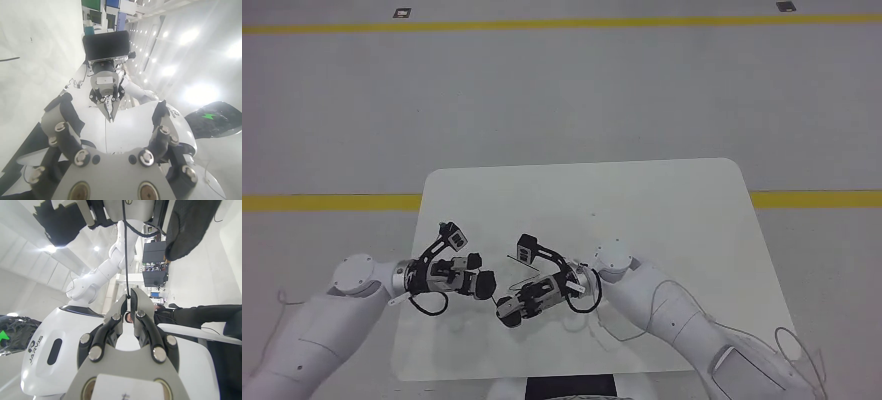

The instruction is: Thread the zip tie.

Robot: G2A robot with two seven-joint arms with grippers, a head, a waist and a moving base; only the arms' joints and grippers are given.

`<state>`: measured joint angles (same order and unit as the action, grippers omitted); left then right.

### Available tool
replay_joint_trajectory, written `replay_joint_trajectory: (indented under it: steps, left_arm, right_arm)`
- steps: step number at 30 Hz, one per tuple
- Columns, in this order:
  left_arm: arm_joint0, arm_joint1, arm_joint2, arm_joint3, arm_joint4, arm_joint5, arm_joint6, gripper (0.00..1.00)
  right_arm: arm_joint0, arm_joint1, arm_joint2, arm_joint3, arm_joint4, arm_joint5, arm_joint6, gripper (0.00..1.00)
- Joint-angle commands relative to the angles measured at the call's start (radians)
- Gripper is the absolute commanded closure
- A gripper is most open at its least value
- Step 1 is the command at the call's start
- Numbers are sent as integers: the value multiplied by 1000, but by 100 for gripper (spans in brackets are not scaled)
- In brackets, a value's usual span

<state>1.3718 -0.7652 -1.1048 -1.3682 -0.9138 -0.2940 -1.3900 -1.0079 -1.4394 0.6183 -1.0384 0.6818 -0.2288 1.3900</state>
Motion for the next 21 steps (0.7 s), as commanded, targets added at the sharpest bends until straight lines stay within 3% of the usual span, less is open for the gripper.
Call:
replay_joint_trajectory:
  steps: [1,5,8,9,21]
  left_arm:
    - [0,0,0,-1,1,1,7,0]
    - [4,-2,1,-11,14,5,28,0]
    - [4,-2,-6,-7,10,3,5,29]
    - [3,-3,-7,-5,11,3,0,49]
    - [-3,0,15,-17,21,1,0,82]
  right_arm:
    - [0,0,0,0,0,0,0,100]
    - [-21,6,7,-29,-22,18,-49,100]
    - [-29,13,20,-36,-27,19,-38,100]
    - [-31,15,23,-38,-27,20,-30,100]
    - [-40,27,44,-50,-49,23,-6,100]
